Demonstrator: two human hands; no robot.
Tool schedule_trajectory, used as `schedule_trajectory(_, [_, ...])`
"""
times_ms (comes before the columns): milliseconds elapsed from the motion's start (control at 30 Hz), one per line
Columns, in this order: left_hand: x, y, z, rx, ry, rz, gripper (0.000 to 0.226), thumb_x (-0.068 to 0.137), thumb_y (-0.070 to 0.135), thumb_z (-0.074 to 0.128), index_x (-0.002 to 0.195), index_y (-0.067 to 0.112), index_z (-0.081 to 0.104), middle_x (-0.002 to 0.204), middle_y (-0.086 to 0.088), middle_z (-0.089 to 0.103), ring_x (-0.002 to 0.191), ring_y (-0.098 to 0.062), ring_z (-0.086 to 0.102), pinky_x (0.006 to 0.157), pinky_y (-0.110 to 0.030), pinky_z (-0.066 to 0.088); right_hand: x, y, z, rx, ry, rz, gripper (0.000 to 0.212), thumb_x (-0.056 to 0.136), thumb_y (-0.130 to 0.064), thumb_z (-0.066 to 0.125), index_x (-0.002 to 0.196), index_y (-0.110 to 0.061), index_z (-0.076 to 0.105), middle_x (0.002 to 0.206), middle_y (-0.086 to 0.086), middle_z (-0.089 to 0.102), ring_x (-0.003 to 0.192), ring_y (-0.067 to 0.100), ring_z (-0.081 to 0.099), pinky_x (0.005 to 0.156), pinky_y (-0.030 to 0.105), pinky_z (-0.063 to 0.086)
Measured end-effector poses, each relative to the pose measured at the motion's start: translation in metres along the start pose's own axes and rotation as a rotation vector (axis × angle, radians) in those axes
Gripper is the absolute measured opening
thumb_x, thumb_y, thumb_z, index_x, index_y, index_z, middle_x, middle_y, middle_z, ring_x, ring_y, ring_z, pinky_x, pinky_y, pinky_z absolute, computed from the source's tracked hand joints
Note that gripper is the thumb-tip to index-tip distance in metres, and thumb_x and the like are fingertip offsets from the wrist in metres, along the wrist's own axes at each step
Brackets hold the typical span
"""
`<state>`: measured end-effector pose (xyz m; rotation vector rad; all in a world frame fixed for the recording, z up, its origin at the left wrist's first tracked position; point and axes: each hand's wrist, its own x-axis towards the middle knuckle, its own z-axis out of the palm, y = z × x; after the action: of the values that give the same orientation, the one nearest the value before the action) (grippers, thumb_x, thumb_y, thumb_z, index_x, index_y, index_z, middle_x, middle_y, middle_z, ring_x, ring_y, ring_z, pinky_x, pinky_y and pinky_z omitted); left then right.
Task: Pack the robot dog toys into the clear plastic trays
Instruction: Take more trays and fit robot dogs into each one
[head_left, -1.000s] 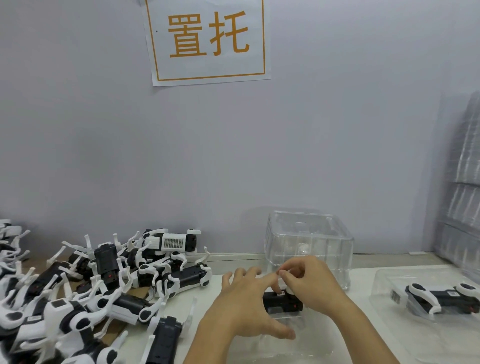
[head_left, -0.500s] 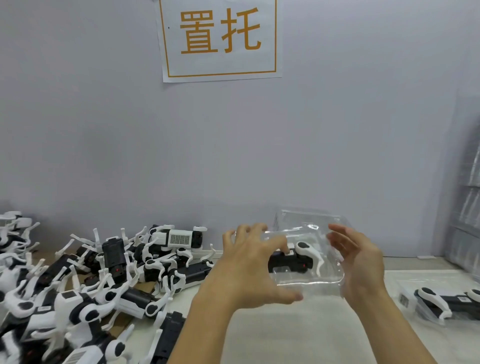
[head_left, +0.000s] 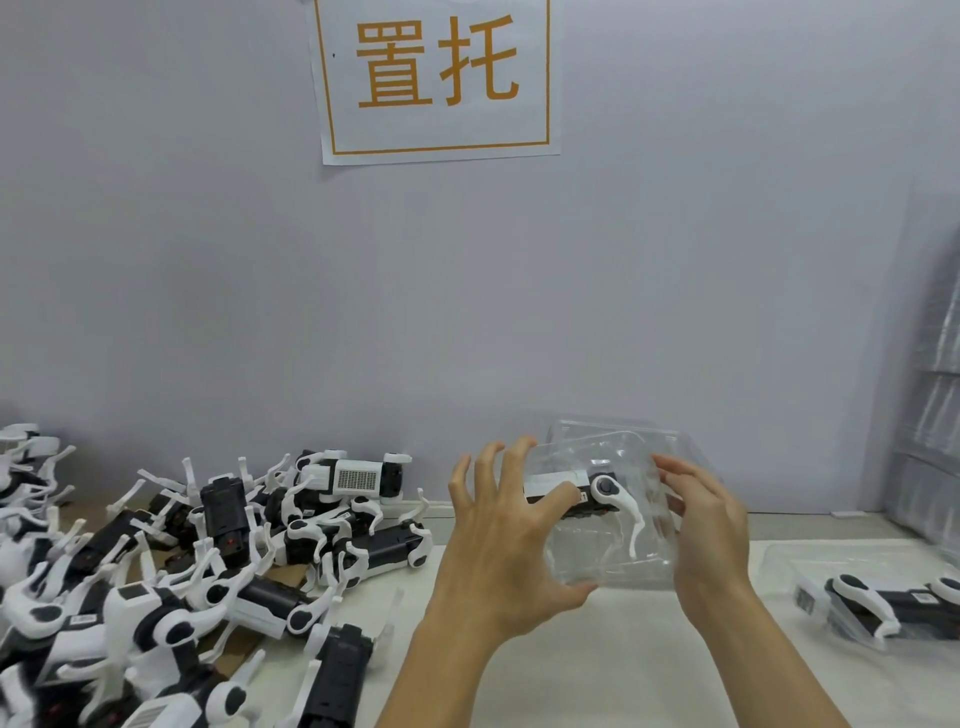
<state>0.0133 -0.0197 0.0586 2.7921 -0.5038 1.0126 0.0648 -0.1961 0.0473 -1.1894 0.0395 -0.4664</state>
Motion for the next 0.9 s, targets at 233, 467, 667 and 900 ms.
schedule_trajectory(233, [0.001, -0.002, 0.003, 0.005, 0.04, -0.025, 0.065, 0.057, 0.067, 0.075, 0.111, 0.038, 0.055, 0.15, -0.01, 0.033, 0.139, -0.039, 0.028, 0.114, -0.06, 0.015, -0.007, -0.004, 0.0, -0.081, -0.182, -0.058, 0.018, 0.094, -0.036, 0.058, 0.102, -0.034, 0.074, 0.112, -0.007, 0.071, 0.105, 0.014, 0.062, 0.085, 0.033, 0.046])
schedule_trajectory(467, [0.001, -0.006, 0.004, 0.022, 0.049, -0.04, 0.064, 0.059, 0.069, 0.071, 0.112, 0.038, 0.053, 0.151, -0.008, 0.029, 0.141, -0.038, 0.022, 0.115, -0.054, 0.002, -0.015, -0.002, 0.008, -0.251, -0.325, -0.171, 0.041, 0.086, -0.034, 0.075, 0.12, -0.046, 0.057, 0.12, -0.015, 0.059, 0.117, 0.009, 0.057, 0.085, 0.026, 0.046])
schedule_trajectory(667, [0.001, -0.007, 0.007, 0.021, 0.049, -0.031, 0.063, 0.062, 0.071, 0.066, 0.114, 0.039, 0.051, 0.153, -0.007, 0.025, 0.143, -0.037, 0.018, 0.116, -0.054, 0.002, -0.014, -0.002, 0.007, -0.235, -0.308, -0.172, 0.041, 0.086, -0.033, 0.074, 0.121, -0.046, 0.057, 0.12, -0.015, 0.059, 0.114, 0.009, 0.059, 0.079, 0.023, 0.046])
schedule_trajectory(900, [-0.001, -0.018, -0.001, -0.315, 0.112, -0.163, 0.068, 0.054, 0.078, 0.064, 0.113, 0.045, 0.056, 0.149, 0.007, 0.027, 0.142, -0.017, 0.016, 0.114, -0.036, 0.005, -0.005, -0.019, 0.002, 0.151, -0.322, 0.036, 0.027, 0.099, -0.037, 0.05, 0.117, -0.03, 0.07, 0.12, 0.002, 0.069, 0.111, 0.023, 0.068, 0.087, 0.037, 0.049])
